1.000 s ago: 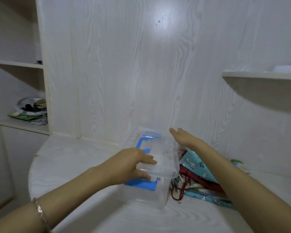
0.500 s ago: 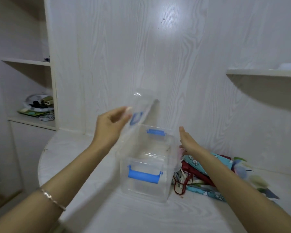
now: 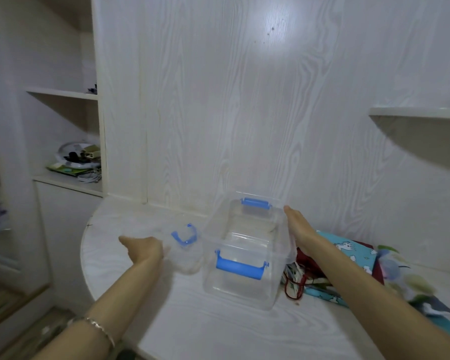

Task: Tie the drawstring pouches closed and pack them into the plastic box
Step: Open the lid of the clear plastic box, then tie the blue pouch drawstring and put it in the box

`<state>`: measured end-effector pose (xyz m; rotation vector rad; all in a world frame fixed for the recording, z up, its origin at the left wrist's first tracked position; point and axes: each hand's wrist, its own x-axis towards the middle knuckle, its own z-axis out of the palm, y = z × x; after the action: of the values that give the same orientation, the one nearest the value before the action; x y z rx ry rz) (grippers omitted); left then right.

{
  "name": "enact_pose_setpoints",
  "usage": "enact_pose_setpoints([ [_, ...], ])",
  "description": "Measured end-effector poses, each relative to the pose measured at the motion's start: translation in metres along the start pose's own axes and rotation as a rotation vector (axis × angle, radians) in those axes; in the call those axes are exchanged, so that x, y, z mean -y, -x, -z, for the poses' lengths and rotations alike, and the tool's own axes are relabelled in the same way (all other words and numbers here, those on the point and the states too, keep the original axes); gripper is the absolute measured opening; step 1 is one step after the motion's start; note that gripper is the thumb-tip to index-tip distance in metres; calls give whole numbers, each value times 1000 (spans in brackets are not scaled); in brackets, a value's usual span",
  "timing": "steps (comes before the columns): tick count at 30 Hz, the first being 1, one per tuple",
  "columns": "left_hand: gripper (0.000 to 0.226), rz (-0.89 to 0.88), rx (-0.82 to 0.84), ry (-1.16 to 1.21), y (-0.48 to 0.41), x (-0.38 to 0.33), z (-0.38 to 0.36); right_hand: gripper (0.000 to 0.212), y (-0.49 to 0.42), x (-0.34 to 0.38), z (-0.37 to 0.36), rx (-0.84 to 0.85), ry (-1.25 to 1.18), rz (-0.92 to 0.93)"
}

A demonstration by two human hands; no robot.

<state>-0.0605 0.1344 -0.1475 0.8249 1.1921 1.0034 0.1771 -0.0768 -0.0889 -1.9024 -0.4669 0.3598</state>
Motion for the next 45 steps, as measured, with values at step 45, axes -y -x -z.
enact_pose_setpoints([
  [45,68,-674,842,-619,236,110,-185,22,45,-89,122,-577,465,538],
])
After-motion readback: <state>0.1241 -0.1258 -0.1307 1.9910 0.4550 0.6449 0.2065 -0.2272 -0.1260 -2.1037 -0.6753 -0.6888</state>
